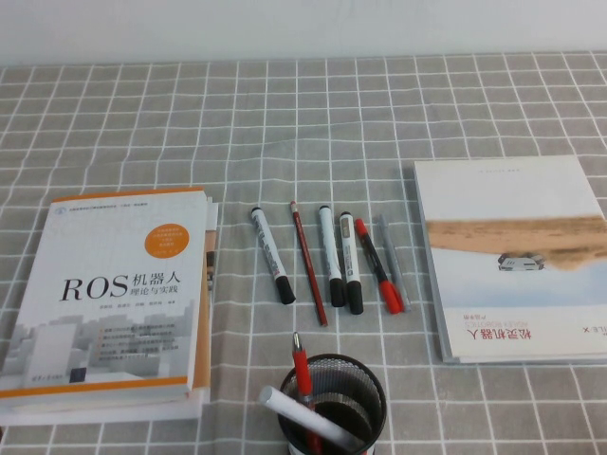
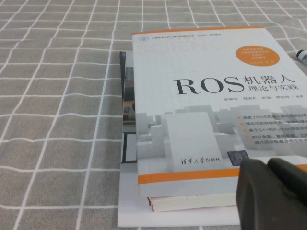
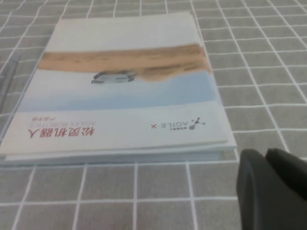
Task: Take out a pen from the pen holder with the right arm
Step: 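Take a marker out of the pen holder and lay it on the table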
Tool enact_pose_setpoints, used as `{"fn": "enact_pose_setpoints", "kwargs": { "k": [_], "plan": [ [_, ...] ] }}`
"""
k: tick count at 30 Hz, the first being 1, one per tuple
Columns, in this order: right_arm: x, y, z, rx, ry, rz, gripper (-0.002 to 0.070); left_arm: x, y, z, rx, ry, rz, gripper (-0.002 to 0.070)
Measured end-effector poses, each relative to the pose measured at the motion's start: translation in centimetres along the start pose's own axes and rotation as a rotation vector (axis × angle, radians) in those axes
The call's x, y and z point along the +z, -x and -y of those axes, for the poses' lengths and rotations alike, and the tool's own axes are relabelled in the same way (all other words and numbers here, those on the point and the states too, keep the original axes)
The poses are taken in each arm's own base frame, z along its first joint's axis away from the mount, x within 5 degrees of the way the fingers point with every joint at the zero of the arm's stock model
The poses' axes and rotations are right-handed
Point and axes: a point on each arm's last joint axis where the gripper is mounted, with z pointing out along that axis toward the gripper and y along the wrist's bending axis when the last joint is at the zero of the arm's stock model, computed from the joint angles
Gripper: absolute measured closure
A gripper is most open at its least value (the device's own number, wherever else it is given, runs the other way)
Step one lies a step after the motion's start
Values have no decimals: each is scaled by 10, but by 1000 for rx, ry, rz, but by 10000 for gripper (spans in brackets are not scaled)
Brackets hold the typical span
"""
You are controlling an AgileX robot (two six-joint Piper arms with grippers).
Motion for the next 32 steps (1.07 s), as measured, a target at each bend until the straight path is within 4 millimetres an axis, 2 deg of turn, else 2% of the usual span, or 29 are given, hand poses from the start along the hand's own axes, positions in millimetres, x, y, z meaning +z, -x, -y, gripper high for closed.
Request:
{"fn": "enact_pose_setpoints", "kwargs": {
  "k": [32],
  "plan": [
    [0,-1,-2,6,25,-16,688,0,0,0,0,0,0,678]
  ]
}}
